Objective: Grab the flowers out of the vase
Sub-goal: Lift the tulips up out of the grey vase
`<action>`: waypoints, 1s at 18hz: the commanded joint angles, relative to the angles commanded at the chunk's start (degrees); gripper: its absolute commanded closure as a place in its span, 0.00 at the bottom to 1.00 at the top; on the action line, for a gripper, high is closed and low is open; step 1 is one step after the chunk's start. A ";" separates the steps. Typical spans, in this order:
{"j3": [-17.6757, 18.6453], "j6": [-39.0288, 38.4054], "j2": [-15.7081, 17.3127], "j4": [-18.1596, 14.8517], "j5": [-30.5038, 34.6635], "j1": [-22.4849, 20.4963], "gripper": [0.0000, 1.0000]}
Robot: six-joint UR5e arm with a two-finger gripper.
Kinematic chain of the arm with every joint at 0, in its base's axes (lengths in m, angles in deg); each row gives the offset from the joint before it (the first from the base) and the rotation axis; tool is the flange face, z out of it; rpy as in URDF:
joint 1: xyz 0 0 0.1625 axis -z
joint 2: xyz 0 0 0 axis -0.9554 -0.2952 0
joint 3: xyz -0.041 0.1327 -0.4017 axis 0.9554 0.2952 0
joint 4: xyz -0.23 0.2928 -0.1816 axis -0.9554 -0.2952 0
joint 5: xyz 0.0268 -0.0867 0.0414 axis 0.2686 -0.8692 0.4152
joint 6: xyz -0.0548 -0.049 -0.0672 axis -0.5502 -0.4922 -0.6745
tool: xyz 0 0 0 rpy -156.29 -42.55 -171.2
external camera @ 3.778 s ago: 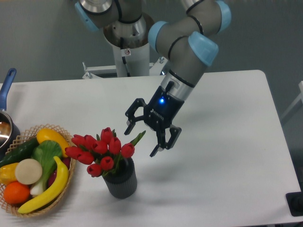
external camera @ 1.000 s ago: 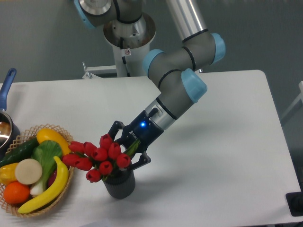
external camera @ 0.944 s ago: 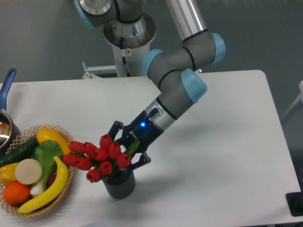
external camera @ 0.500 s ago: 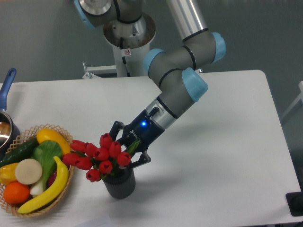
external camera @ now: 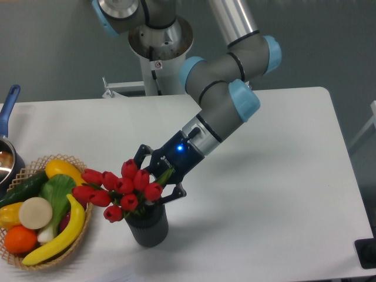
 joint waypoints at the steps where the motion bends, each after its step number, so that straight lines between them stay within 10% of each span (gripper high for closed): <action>1: 0.00 -0.79 0.35 0.00 0.00 -0.35 0.52; 18: -4.48 -14.23 6.06 0.00 -0.09 -0.62 0.52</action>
